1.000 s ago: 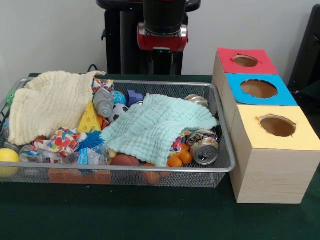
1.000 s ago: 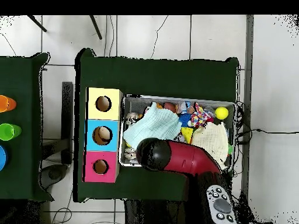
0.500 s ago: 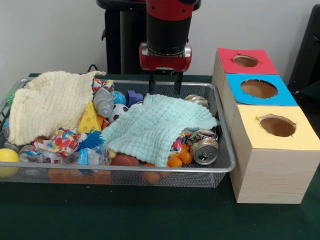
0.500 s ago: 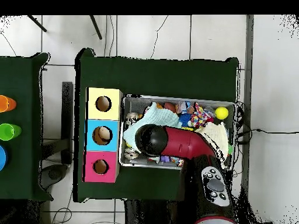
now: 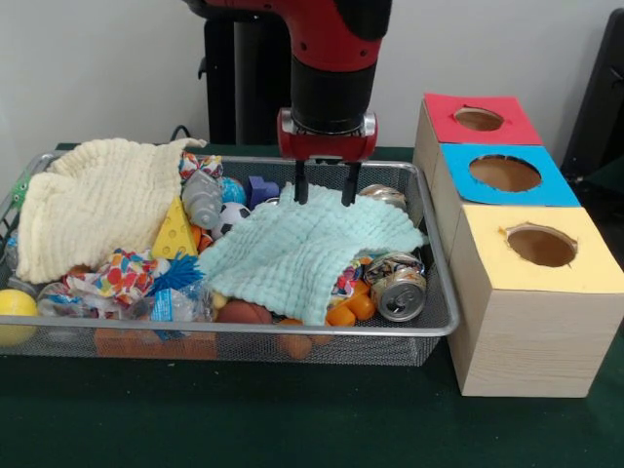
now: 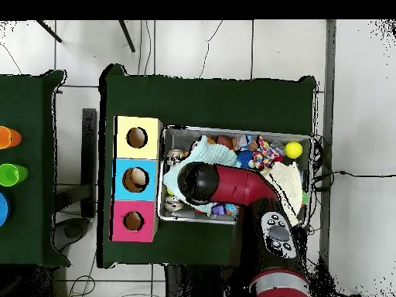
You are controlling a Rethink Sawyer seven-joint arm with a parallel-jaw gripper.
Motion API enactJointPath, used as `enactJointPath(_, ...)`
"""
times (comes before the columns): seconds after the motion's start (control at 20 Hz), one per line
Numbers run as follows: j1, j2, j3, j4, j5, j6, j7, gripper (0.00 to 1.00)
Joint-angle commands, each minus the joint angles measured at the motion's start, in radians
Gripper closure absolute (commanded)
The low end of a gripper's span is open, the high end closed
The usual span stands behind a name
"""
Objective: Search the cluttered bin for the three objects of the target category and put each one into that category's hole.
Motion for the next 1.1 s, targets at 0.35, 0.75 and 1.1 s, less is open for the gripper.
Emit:
enactJointPath(0.35, 0.041, 0.118, -0.006, -0.014, -0.066, -0.198, 0.148, 0.00)
enactJointPath(0.75, 0.056, 0.171, -0.026, 0.006, -0.055, -0.300, 0.159, 0.00)
enactJointPath(1.1, 0.061, 0.193, -0.033, 0.004, -0.045, -0.328, 0.154, 0.00)
